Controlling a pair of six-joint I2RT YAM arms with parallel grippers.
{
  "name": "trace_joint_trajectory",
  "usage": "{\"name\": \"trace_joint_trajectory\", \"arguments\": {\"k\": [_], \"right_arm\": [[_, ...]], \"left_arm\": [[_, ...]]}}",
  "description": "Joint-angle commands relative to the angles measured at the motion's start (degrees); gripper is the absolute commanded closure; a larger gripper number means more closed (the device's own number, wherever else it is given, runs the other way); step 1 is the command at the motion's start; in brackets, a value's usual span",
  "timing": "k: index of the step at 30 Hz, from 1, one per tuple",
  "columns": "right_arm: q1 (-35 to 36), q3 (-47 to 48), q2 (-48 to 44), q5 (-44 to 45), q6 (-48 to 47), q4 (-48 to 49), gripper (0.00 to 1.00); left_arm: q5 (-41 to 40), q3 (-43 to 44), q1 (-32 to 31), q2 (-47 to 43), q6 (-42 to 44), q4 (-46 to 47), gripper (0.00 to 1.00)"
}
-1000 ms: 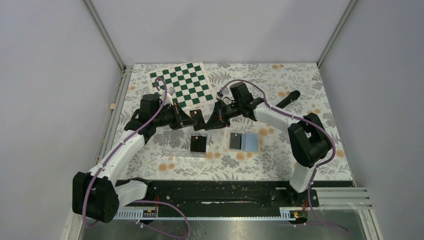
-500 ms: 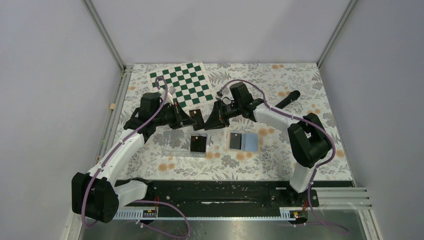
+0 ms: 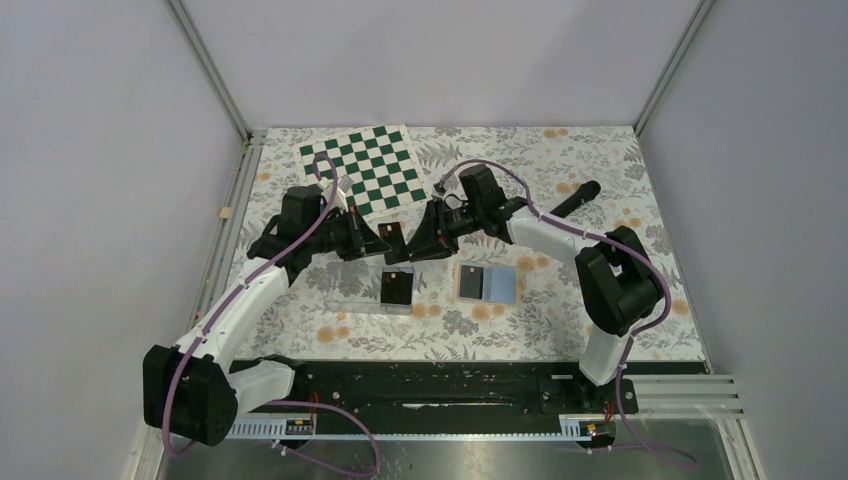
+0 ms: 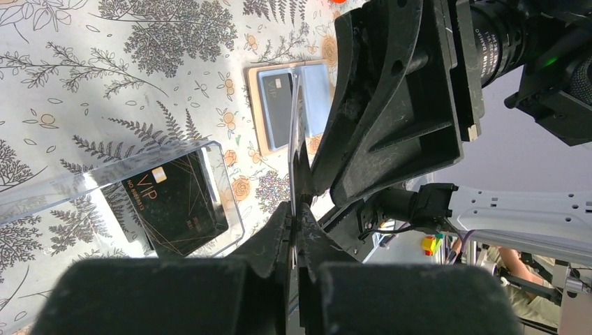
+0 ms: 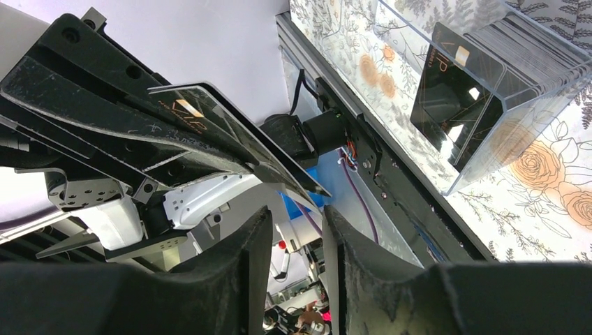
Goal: Put the credit cards into the card holder
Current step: Place the credit card in the storage box.
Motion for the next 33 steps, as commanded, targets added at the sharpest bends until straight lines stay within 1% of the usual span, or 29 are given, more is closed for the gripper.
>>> {"name": "trace_joint_trajectory", "arguments": {"k": [1, 5, 8, 10, 14, 18, 26, 33], "right_arm": [[0.19, 2.68, -2.29, 0.30, -0.46, -0.69, 0.63], [0.23, 4.00, -2.12, 1.03, -2.82, -3.66, 0.64], [0.28, 4.03, -1.87, 0.34, -1.41, -1.38, 0.64], [0.32, 4.22, -1.52, 0.72, -1.54, -1.51, 0.63], [0.39, 4.65, -1.27, 3.04, -3.95, -6.41, 0.59], [0.80, 4.89, -0.30, 3.43, -4.65, -8.55, 0.55], [2.64, 6.97, 2.64, 2.09, -5.25, -10.42, 0.55], [2.88, 8.00, 3.59, 1.46, -5.10, -10.42, 0.55]], "left_arm": [[-1.83, 1.28, -0.07, -1.13, 1.95, -1.36, 1.00], [-1.85, 1.10, -0.07, -1.24, 1.94, -1.36, 1.00], [-1.71, 1.02, -0.07, -1.17, 1.94, -1.39, 1.00], [-1.65, 0.97, -0.01, -1.13, 1.86, -1.26, 1.00], [-1.73, 1.16, -0.06, -1.48, 1.34, -0.84, 1.00], [-1.19, 1.28, -0.07, -1.51, 0.60, -0.09, 1.00], [-0.78, 1.28, -0.05, -1.42, 0.18, 0.45, 1.00], [-0.76, 1.09, -0.04, -1.68, 0.01, 0.45, 1.00]]}}
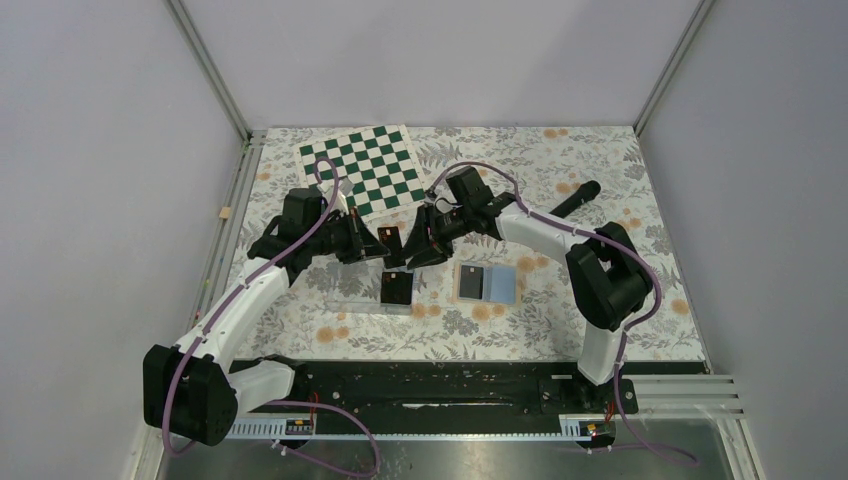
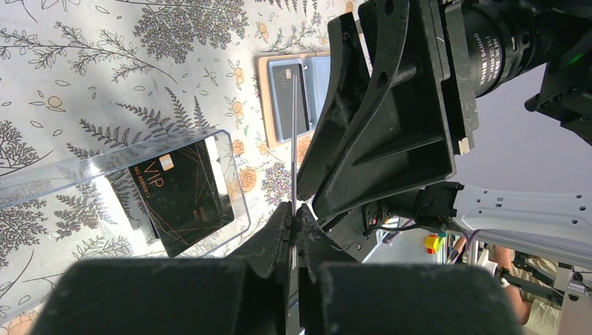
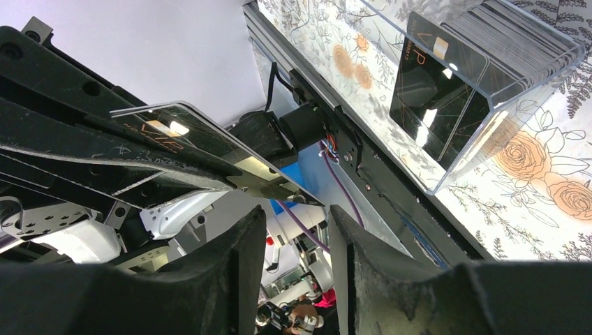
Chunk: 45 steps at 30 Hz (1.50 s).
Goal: Put the credit cards into the card holder
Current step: Place the credit card in the storage box.
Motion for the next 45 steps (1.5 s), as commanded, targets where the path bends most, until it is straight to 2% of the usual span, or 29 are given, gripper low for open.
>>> {"name": "trace_joint_trajectory", "arguments": {"k": [1, 16, 25, 36, 45], "right_arm": [[0.57, 2.94, 0.33, -1.51, -0.55, -0.66, 0.55], [0.62, 1.46, -0.93, -1.67, 2.01, 4.73, 0.57], [-0.09, -1.86, -3.68, -1.22, 5.53, 13.42, 0.67], [-1.10, -4.45, -5.85, -1.25, 8.93, 20.66, 0.67], [-1.49, -4.00, -6.74, -1.30, 8.94, 20.78, 0.67]], "left_arm": [[0.15, 1.03, -0.05, -1.69, -0.47, 2.92, 1.00], [0.17, 0.78, -0.07, -1.97, -0.87, 3.52, 1.00], [-0.49, 0.10, -0.05, -2.11, -1.00, 3.22, 1.00], [-0.95, 0.14, -0.05, -1.68, -0.13, 1.89, 1.00], [-2.84, 0.29, -0.07, -1.43, 2.69, -1.49, 1.00]]}}
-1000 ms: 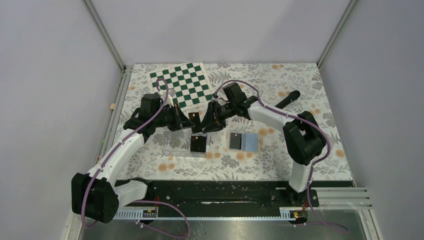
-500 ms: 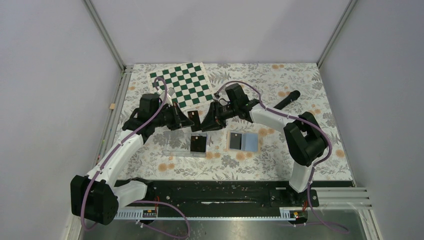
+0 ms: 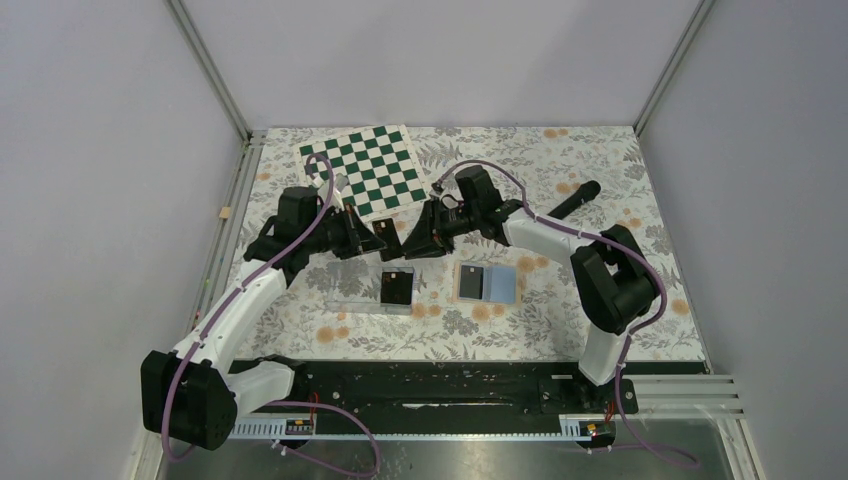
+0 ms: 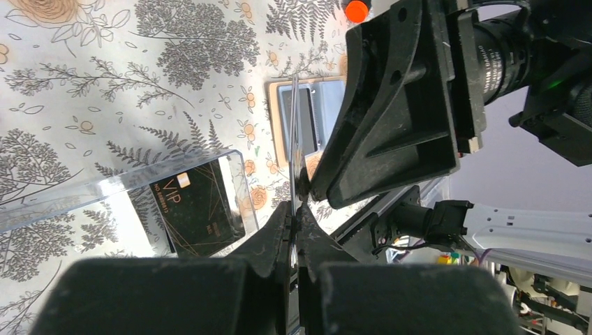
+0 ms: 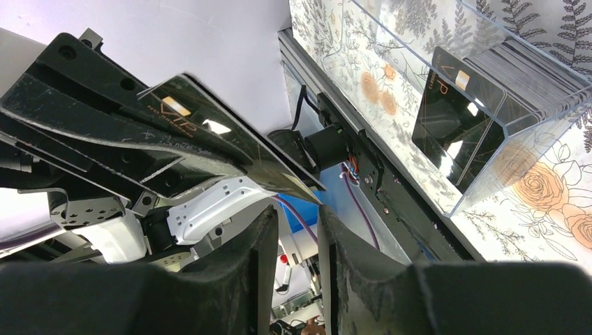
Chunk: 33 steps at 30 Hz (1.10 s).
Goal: Put the credit cards into the card holder
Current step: Place the credit card in the storage box.
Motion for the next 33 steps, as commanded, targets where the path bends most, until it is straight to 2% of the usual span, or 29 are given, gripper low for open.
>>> {"name": "trace_joint_trajectory", "arguments": {"k": [1, 10, 12, 16, 33], "right_arm": [[-0.24, 1.35, -4.67, -1.08, 1.38, 6.88, 0.67], [-0.20, 1.22, -4.08, -1.20, 1.43, 7.23, 0.67], [-0.22, 1.42, -4.15, -0.18, -0.06, 4.99, 0.66], [-0.20, 2.51, -3.63, 2.39, -5.33, -6.51, 0.58], [1.55, 3.63, 1.07, -0.40, -5.95, -10.12, 0.50]], "left_arm": [[-1.18, 0.42, -0.45, -0.22, 3.03, -4.07, 1.00], [-0.21, 0.11, -0.42, 0.13, 2.95, -3.75, 1.00], [-0.26, -0.20, -0.42, -0.10, 2.34, -3.15, 1.00], [0.59, -0.84, -0.47, -0.41, 0.17, -1.01, 1.00], [2.64, -0.72, -0.49, -0.56, -1.84, 1.81, 1.00]]}}
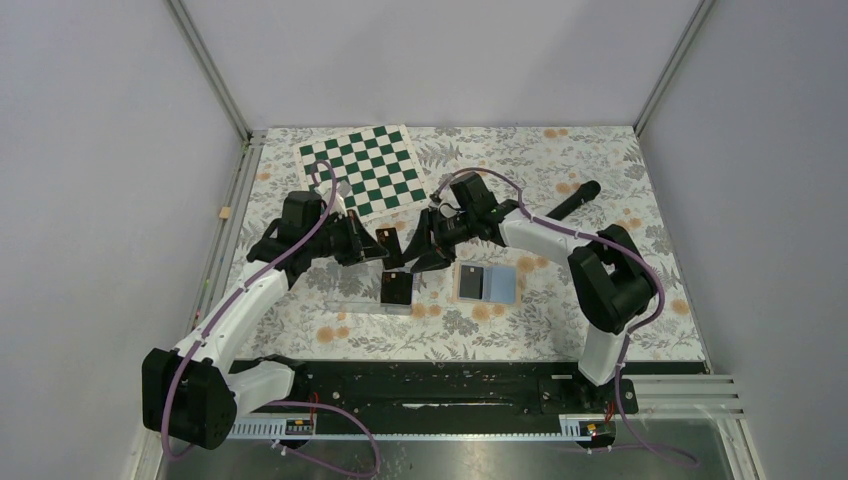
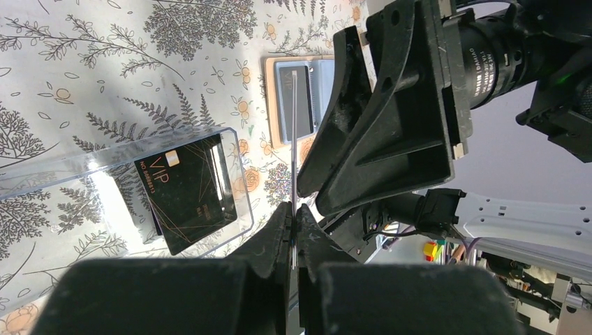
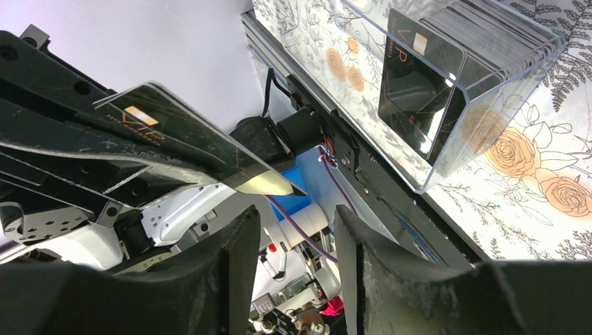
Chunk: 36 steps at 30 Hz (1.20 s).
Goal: Put the credit cards into the card holder
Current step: Place the credit card in the storage box.
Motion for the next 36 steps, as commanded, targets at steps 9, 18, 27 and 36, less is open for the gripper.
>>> {"name": "trace_joint_trajectory", "arguments": {"k": [9, 18, 27, 36], "right_arm": [[0.57, 1.15, 1.36, -4.74, 8.05, 14.31, 0.56], [0.55, 0.25, -0.45, -4.20, 6.62, 12.41, 0.75], [0.50, 2.98, -0.70, -3.20, 2.41, 7.64, 0.76], [0.58, 3.44, -0.01, -3.66, 2.60, 7.61, 0.71]], "left_arm": [[2.71, -0.39, -0.03, -1.31, -0.41, 4.05, 1.00], [-0.63, 0.94, -0.01, -0.71, 2.68, -0.25, 1.00], [-2.58, 2.66, -0.14, -0.12, 5.76, -4.55, 1.00], [-4.92, 4.32, -0.97, 0.12, 8.00, -7.47, 1.00]]}}
